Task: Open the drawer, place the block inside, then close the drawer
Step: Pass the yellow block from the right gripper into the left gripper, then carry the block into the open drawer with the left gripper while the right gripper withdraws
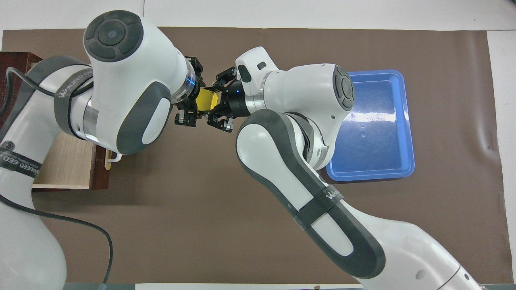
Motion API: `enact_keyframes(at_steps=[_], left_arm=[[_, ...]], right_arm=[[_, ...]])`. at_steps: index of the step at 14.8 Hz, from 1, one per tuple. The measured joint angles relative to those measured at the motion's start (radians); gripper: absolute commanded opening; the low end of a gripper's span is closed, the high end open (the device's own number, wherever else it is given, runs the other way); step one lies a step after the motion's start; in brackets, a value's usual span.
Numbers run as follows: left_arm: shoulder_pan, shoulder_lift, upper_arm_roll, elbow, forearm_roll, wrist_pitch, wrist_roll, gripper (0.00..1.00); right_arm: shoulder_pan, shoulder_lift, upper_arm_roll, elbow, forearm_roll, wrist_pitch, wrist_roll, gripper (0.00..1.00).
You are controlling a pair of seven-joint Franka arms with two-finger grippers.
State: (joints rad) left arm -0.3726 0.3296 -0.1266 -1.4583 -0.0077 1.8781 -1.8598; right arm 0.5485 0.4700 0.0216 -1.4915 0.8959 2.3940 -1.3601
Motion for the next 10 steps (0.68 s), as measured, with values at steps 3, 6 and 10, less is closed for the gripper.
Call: enact_keyframes(at_steps=[3, 6, 10], left_arm=[[0.0, 0.0, 0.003, 0.001, 0.001, -0.013, 0.009, 0.32], [0.0, 0.001, 0.006, 0.002, 0.004, -0.017, 0.018, 0.02], [0.0, 0.001, 0.006, 0.002, 0.004, -0.018, 0.018, 0.0]], right_arm=[[-0.001, 0.0, -0.001, -0.001, 0.0, 0.0, -0.002, 0.0], [0.0, 0.0, 0.0, -0.002, 0.0, -0.006, -0.006, 0.0], [0.0, 0.0, 0.001, -0.003, 0.0, -0.006, -0.005, 0.0]])
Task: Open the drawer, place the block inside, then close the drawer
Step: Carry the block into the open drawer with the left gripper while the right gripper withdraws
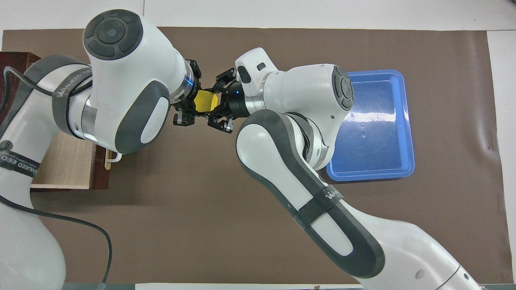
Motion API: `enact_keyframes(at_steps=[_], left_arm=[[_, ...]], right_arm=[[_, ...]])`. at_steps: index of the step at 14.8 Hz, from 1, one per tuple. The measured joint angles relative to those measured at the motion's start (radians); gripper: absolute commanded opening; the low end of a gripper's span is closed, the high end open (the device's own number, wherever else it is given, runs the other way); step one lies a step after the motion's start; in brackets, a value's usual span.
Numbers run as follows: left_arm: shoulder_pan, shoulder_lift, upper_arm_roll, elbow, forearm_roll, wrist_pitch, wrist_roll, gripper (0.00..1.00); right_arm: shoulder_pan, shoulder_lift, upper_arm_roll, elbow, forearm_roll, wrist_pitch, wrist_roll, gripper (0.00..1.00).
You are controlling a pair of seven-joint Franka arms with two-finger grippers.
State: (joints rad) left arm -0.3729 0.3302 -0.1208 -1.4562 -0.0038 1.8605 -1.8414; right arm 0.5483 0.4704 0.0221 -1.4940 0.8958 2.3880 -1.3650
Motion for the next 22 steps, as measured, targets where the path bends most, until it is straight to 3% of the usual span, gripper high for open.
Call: enact_keyframes(at_steps=[1, 2, 8, 13, 19, 22], left_arm=[[0.0, 0.0, 0.0, 0.0, 0.0, 0.0, 0.0, 0.0], [0.0, 0.0, 0.0, 0.0, 0.0, -0.001, 0.0, 0.0], [-0.002, 0.0, 0.0, 0.002, 0.0, -0.015, -0.013, 0.0], [0.02, -0.005, 0.024, 0.033, 0.0, -0.111, 0.0, 0.0], [0.299, -0.119, 0.039, 0.067, -0.001, -0.225, 0.235, 0.0], [0.42, -0.126, 0.039, 0.035, -0.001, -0.227, 0.388, 0.0]], right_arm=[[0.0, 0.0, 0.0, 0.0, 0.0, 0.0, 0.0, 0.0], [0.0, 0.0, 0.0, 0.0, 0.0, 0.0, 0.002, 0.99], [-0.004, -0.012, -0.002, 0.003, 0.0, 0.0, 0.082, 1.0], [-0.012, -0.024, -0.01, 0.003, 0.0, -0.039, 0.082, 1.0], [-0.14, -0.049, -0.016, 0.003, -0.029, -0.194, 0.082, 1.0], [-0.205, -0.053, -0.019, 0.002, -0.039, -0.243, 0.082, 1.0]])
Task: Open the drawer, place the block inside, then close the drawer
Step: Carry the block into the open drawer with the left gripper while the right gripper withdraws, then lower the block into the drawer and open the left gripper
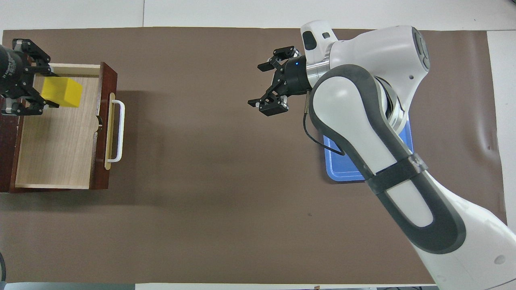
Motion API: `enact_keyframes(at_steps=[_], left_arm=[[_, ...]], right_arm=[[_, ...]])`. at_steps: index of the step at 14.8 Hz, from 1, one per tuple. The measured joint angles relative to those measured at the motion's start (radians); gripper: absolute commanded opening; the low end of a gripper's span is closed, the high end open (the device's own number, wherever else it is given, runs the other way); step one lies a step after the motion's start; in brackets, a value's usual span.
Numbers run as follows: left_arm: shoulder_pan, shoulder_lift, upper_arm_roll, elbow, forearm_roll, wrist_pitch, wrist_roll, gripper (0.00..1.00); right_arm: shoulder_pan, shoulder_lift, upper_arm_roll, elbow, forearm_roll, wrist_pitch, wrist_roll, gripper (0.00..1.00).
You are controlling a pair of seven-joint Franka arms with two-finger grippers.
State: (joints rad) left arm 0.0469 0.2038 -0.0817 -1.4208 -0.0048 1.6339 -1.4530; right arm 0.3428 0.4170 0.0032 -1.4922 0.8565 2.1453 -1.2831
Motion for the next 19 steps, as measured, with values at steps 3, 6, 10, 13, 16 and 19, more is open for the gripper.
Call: enact_keyframes(at_steps=[3, 6, 10, 13, 16, 19], left_arm=[[0.05, -0.018, 0.001, -0.111, 0.004, 0.054, 0.072, 0.0], [0.07, -0.038, 0.004, -0.226, 0.028, 0.134, 0.078, 0.0], [0.094, -0.053, 0.005, -0.329, 0.03, 0.222, 0.087, 0.0], [0.098, -0.066, 0.005, -0.392, 0.03, 0.26, 0.087, 0.0], [0.111, -0.074, 0.005, -0.438, 0.03, 0.287, 0.088, 0.83], [0.115, -0.084, 0.005, -0.457, 0.031, 0.299, 0.092, 1.0]], right_arm=[[-0.083, 0.0, -0.002, -0.001, -0.053, -0.063, 0.0, 1.0], [-0.16, -0.001, -0.003, -0.001, -0.122, -0.103, 0.002, 1.0], [-0.223, -0.018, -0.004, -0.001, -0.255, -0.129, 0.075, 1.0], [-0.244, -0.049, -0.005, -0.001, -0.335, -0.157, 0.158, 1.0], [-0.282, -0.079, -0.011, 0.0, -0.383, -0.197, 0.192, 1.0], [-0.325, -0.116, -0.027, 0.001, -0.438, -0.258, 0.239, 1.0]])
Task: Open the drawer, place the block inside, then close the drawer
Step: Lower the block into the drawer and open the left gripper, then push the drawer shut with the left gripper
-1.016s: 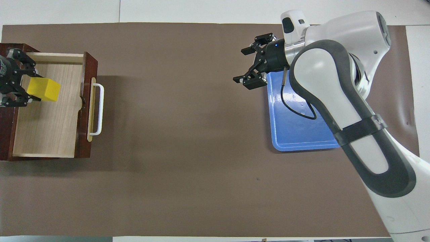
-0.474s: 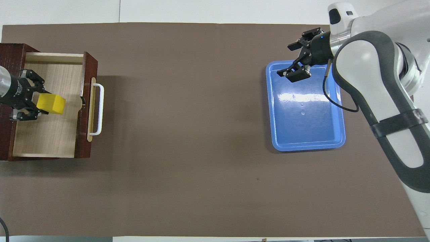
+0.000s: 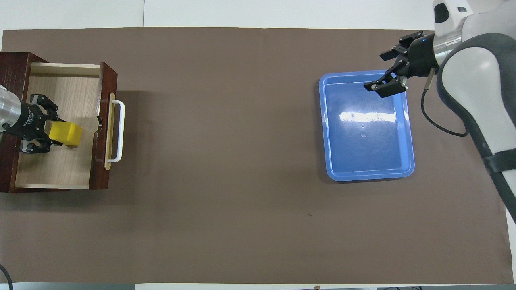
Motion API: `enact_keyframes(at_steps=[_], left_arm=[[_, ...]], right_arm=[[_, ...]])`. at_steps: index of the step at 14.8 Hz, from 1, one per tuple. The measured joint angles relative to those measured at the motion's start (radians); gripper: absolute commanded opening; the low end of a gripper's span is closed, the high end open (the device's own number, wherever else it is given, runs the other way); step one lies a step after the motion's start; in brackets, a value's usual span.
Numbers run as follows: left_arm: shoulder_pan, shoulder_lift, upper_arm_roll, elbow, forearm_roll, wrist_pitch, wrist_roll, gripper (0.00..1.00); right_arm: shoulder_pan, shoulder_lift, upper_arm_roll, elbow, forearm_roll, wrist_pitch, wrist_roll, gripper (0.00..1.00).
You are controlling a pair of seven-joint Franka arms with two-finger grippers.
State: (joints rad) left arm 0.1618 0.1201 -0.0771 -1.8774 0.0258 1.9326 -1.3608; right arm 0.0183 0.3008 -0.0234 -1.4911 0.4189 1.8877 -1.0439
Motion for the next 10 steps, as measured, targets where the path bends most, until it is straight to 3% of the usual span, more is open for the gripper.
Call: enact_keyframes(at_steps=[5, 8, 10], left_arm=[[-0.01, -0.009, -0.012, 0.055, -0.001, -0.023, -0.014, 1.0], [-0.108, 0.008, -0.018, 0.193, 0.0, -0.133, -0.128, 1.0], [-0.189, 0.026, -0.021, 0.226, 0.006, -0.151, -0.218, 1.0]], right_arm=[[-0.01, -0.092, -0.041, 0.002, -0.137, -0.1, 0.215, 1.0], [-0.008, -0.162, -0.042, 0.003, -0.206, -0.204, 0.428, 1.0], [-0.008, -0.205, -0.047, 0.003, -0.238, -0.285, 0.577, 1.0]])
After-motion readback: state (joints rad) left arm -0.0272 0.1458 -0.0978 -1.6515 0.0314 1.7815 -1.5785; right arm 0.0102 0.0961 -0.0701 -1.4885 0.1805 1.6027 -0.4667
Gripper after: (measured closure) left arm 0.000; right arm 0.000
